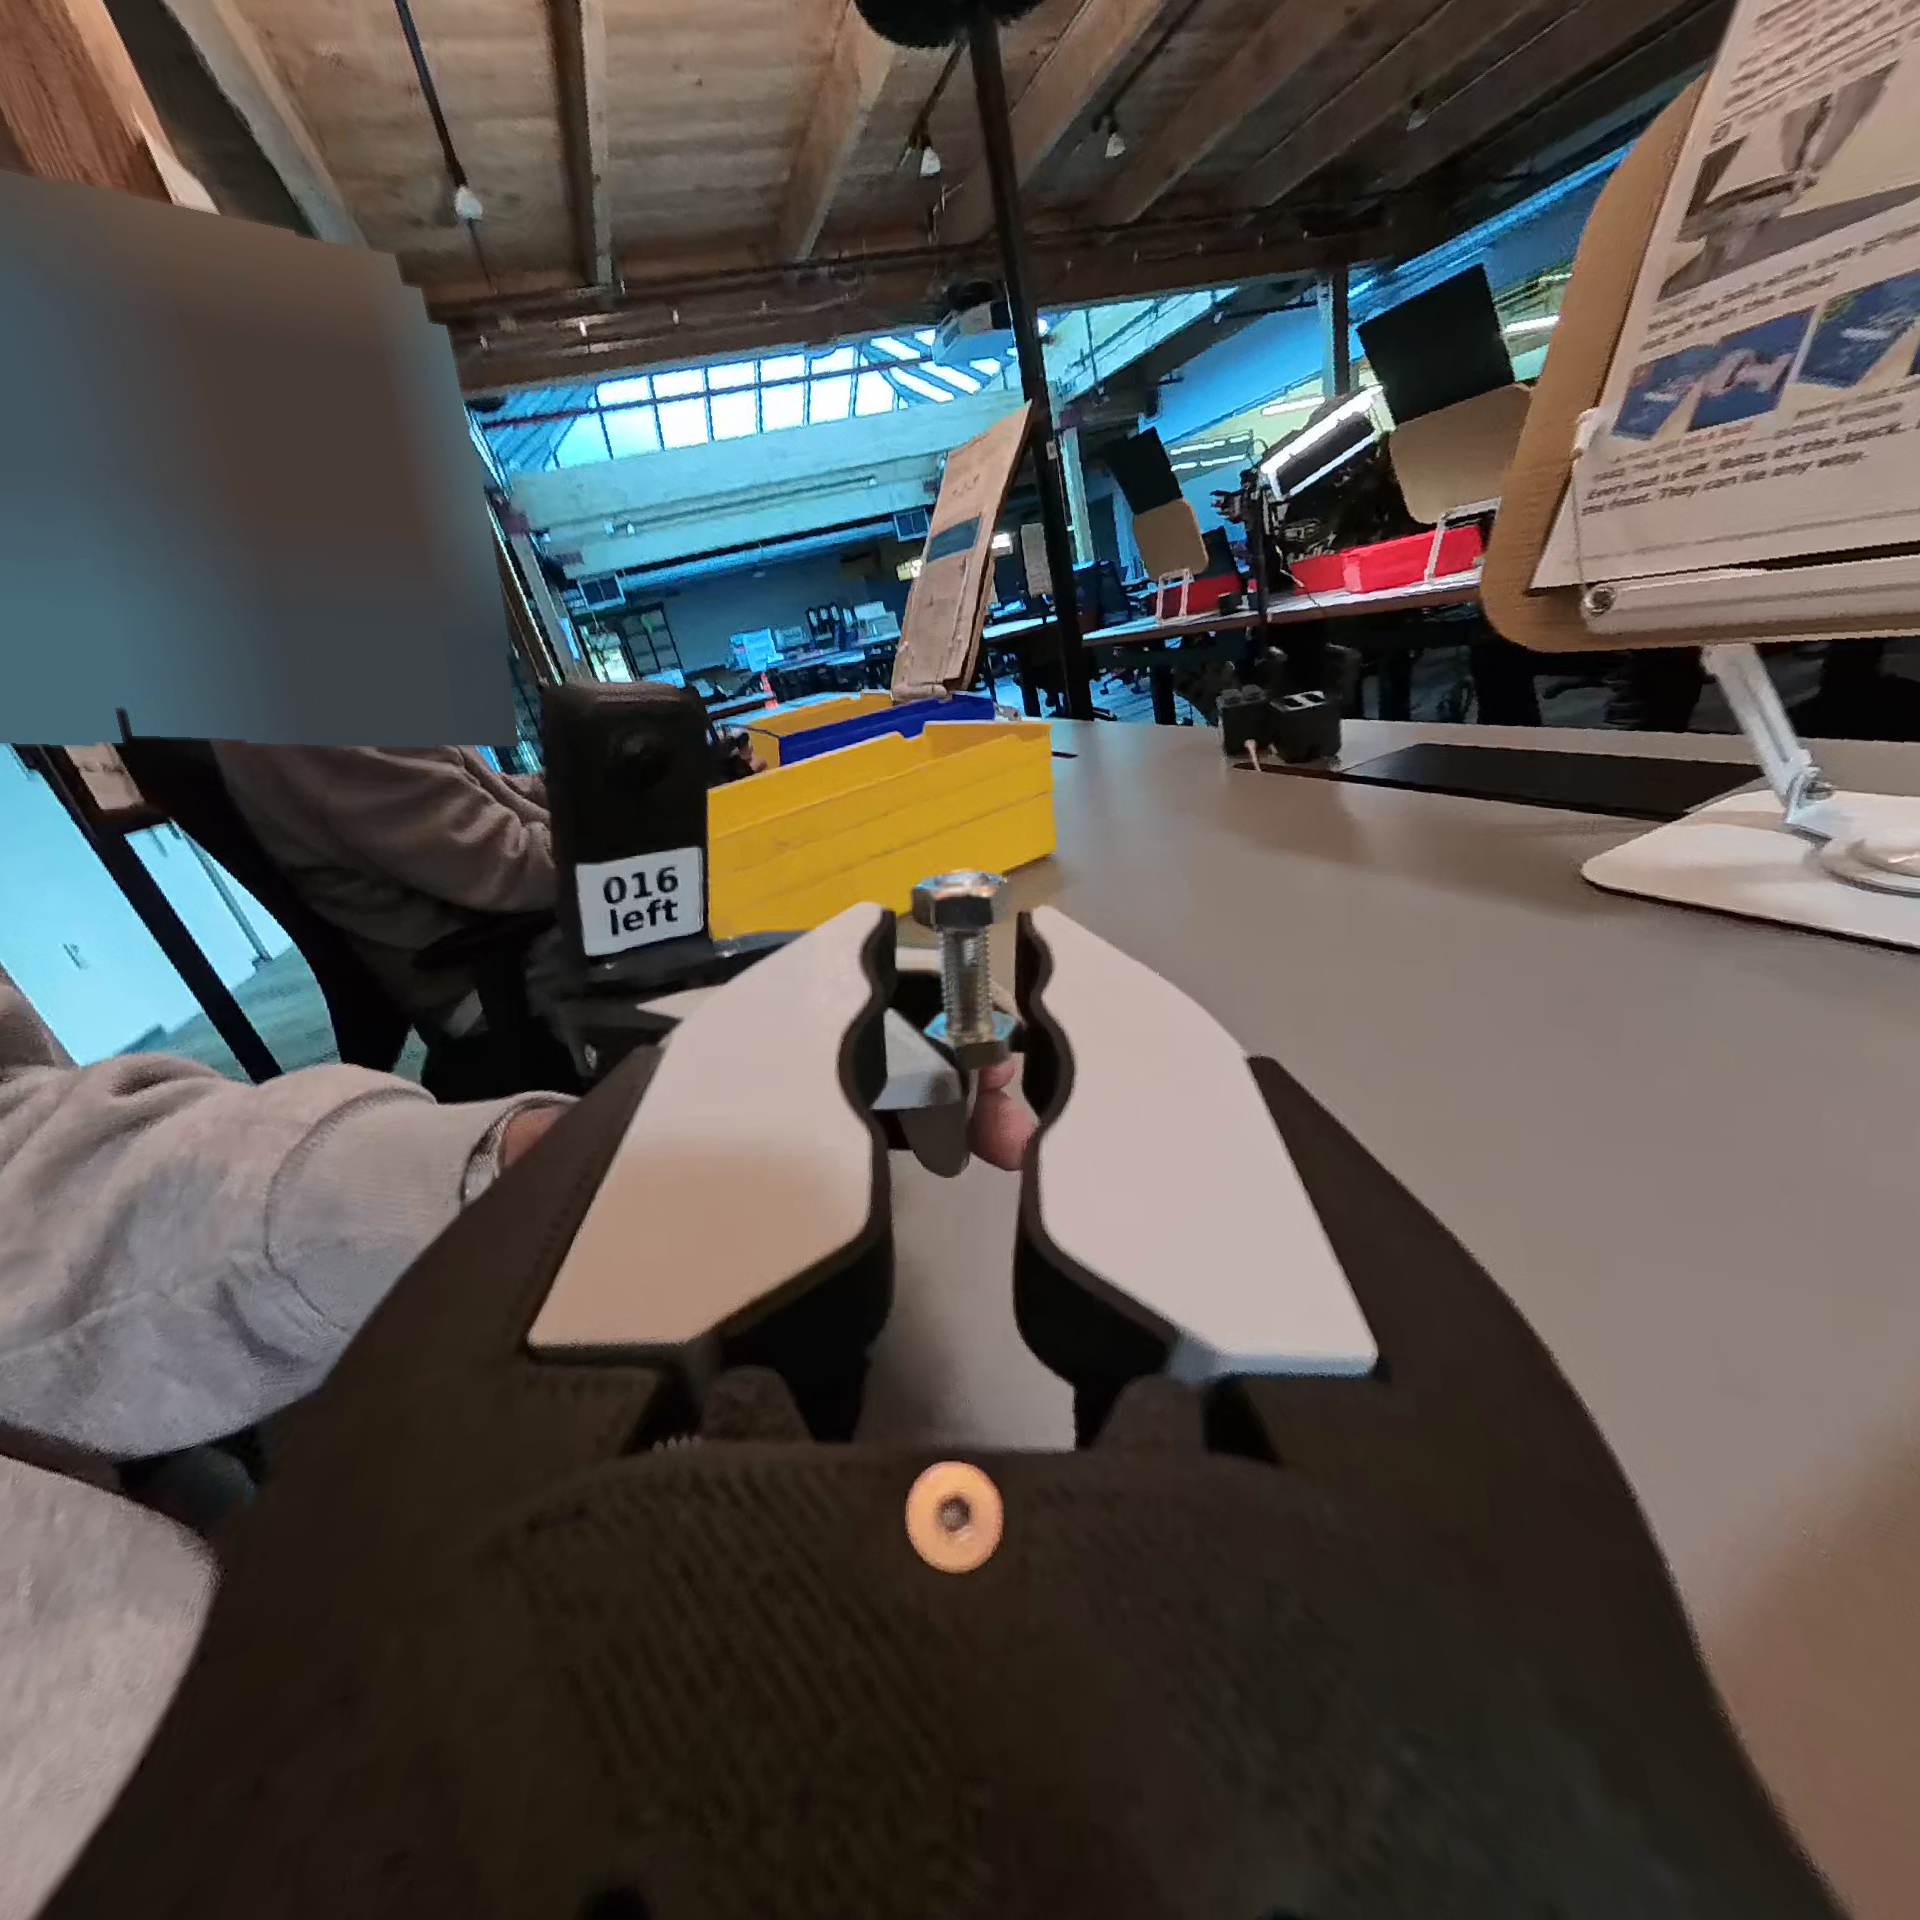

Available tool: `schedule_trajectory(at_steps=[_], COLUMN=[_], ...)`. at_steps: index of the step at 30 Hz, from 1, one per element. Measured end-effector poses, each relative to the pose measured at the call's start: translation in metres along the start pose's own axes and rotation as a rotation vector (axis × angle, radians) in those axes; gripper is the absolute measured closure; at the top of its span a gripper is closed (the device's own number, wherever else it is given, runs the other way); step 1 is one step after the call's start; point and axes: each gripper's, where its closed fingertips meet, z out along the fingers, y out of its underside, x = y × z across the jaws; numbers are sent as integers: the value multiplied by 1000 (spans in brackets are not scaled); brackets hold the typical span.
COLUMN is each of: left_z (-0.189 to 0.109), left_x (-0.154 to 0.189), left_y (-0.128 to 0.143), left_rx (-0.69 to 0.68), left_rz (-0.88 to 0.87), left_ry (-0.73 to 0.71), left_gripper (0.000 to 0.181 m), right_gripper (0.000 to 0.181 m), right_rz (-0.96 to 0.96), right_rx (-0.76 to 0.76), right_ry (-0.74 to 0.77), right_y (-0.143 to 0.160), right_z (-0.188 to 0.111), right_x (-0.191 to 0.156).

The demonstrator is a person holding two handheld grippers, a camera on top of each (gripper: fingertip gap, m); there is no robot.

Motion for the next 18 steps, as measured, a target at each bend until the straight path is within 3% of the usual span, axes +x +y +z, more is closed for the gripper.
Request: schedule_trajectory(at_steps=[10,18], left_z=[-2,0], left_x=[-3,1], left_y=[-3,-1], left_rx=[16,5], left_rz=[-11,-2], left_ry=[-8,5], left_gripper=[164,164], right_gripper=[161,158], right_rz=[75,43], right_rx=[21,24], right_ry=[44,8], right_y=[-1,-3], right_z=[-4,-3], right_x=[14,5])
